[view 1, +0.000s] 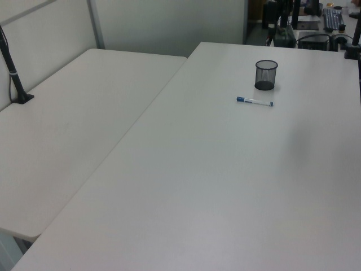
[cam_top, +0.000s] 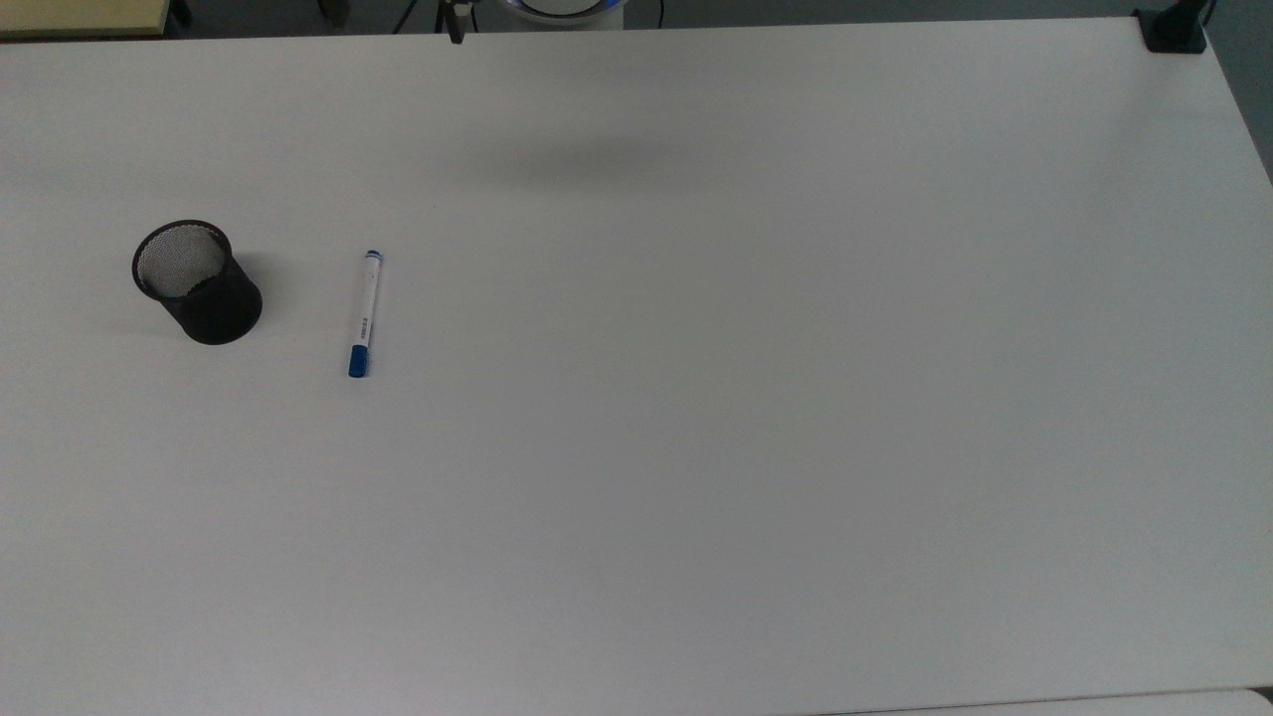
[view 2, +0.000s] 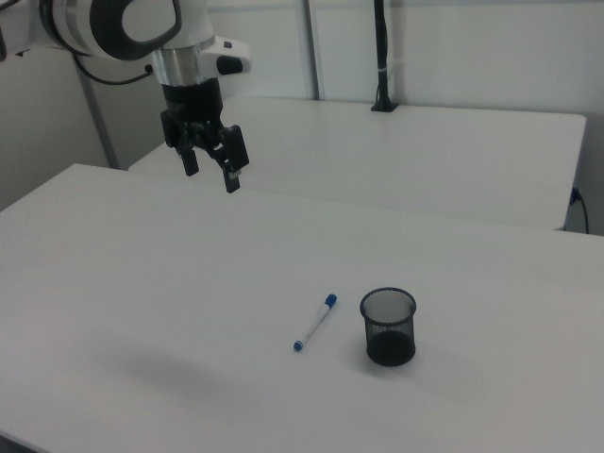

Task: Remove the marker

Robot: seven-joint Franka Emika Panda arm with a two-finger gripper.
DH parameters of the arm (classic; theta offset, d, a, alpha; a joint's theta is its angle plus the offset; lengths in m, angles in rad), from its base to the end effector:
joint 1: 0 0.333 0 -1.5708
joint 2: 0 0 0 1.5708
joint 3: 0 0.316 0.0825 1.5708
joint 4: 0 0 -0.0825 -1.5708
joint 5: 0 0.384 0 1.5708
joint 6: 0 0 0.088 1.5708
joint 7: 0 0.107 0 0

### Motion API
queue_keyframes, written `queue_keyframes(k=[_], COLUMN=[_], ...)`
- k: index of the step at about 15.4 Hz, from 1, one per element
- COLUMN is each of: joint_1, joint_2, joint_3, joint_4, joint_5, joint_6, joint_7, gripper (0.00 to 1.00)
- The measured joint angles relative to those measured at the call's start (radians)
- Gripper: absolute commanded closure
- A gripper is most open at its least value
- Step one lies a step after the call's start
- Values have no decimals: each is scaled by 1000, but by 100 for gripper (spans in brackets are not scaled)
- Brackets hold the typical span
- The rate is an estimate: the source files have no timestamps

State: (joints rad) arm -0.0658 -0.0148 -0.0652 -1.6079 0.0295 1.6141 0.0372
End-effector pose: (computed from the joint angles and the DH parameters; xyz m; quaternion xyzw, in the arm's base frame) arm 0.5494 -0.0696 0.6190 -0.9963 0.0845 -0.0112 0.0147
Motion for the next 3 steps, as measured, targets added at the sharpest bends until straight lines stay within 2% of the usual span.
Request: queue_keyframes(k=[3], joint_1=[-5], joint_2=[-3], joint_3=[0], joint_4=[0], joint_5=[-7], joint_6=[0], joint_7=[-7], gripper=[0])
